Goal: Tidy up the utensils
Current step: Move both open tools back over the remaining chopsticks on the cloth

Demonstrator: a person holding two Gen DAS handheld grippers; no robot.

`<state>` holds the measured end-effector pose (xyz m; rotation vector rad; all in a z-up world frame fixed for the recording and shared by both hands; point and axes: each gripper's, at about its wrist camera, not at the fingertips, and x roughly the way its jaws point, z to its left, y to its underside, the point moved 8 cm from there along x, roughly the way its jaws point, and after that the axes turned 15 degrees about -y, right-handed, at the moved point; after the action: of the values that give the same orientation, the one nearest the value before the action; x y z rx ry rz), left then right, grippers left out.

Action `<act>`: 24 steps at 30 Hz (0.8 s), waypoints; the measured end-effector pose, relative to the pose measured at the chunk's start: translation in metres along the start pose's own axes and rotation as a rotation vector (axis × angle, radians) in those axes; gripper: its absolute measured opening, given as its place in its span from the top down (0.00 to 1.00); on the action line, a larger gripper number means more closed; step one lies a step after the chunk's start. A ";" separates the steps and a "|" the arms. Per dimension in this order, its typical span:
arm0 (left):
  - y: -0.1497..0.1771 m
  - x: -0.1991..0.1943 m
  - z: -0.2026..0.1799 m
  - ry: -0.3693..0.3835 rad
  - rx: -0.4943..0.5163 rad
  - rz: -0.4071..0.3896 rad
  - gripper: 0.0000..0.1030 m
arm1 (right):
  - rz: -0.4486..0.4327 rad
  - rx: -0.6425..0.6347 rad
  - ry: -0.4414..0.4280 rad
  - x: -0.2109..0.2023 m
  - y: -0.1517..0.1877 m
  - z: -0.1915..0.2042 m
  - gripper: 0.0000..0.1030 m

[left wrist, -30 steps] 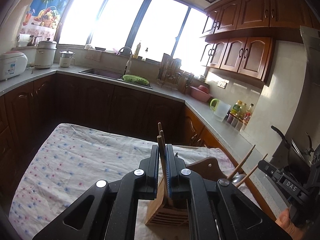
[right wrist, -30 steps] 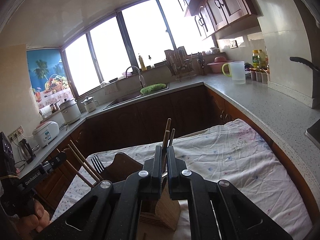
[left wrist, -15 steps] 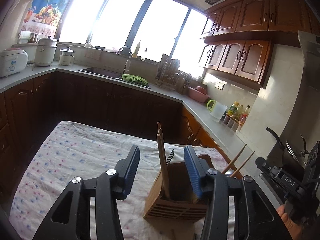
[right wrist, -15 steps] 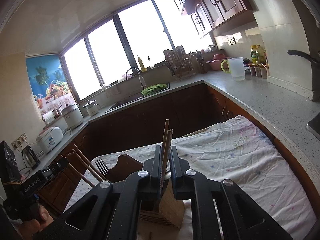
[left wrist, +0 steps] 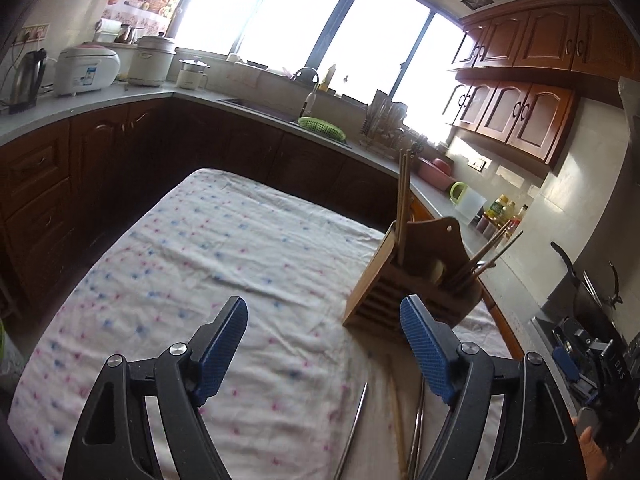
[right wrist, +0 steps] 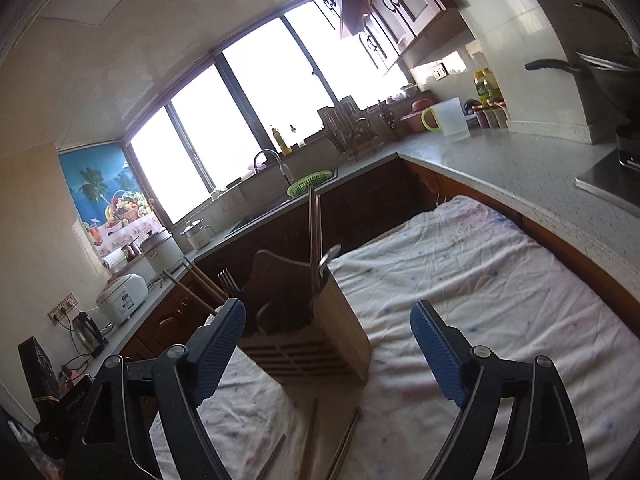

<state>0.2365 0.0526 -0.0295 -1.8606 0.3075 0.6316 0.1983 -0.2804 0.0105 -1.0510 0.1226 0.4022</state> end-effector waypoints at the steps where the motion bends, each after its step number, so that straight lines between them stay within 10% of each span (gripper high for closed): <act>1: 0.004 -0.004 0.005 -0.012 -0.009 0.011 0.23 | 0.001 0.008 0.003 -0.007 0.006 0.001 0.15; 12: 0.032 0.004 0.012 -0.039 0.046 0.111 0.23 | 0.058 -0.005 -0.001 -0.016 0.043 0.005 0.08; 24: 0.034 0.030 -0.005 -0.119 0.101 0.360 0.23 | 0.356 -0.023 0.158 0.022 0.073 -0.011 0.08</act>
<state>0.2458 0.0383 -0.0717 -1.6755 0.5924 0.9502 0.1919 -0.2530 -0.0611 -1.0849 0.4511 0.6428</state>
